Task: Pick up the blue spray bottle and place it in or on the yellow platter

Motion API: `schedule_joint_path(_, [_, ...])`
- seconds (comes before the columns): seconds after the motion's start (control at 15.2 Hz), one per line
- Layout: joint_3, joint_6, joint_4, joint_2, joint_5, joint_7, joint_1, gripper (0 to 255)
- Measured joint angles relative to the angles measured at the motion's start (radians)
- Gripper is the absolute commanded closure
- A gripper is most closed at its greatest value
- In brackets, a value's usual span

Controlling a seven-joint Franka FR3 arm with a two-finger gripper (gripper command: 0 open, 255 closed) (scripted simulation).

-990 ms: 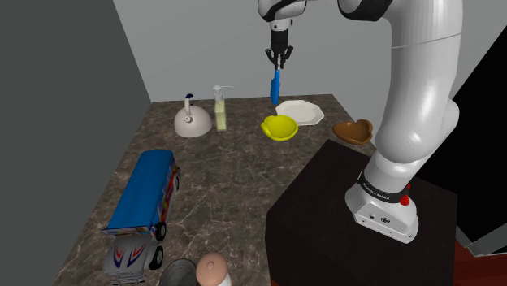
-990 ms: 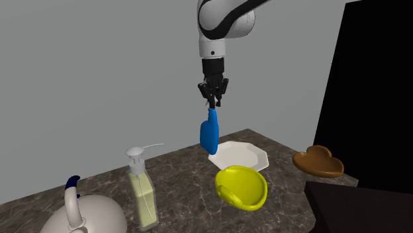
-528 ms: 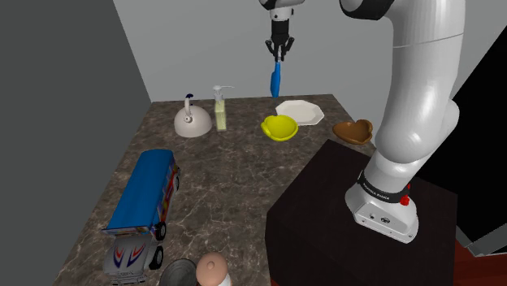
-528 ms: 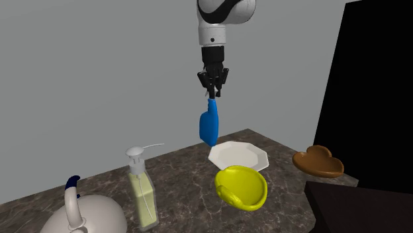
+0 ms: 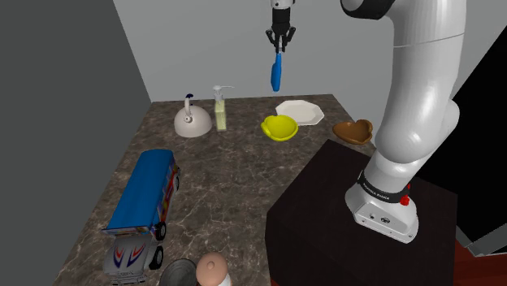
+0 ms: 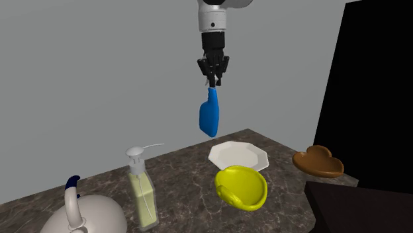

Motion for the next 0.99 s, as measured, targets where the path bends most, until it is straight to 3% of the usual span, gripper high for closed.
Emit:
schedule_joint_path(0.2, [-0.001,-0.027,0.007,-0.019,-0.004,0.003,0.004,255])
schedule_joint_path(0.99, [0.039,-0.089,-0.337,-0.431,-0.098,0.140,0.107,255])
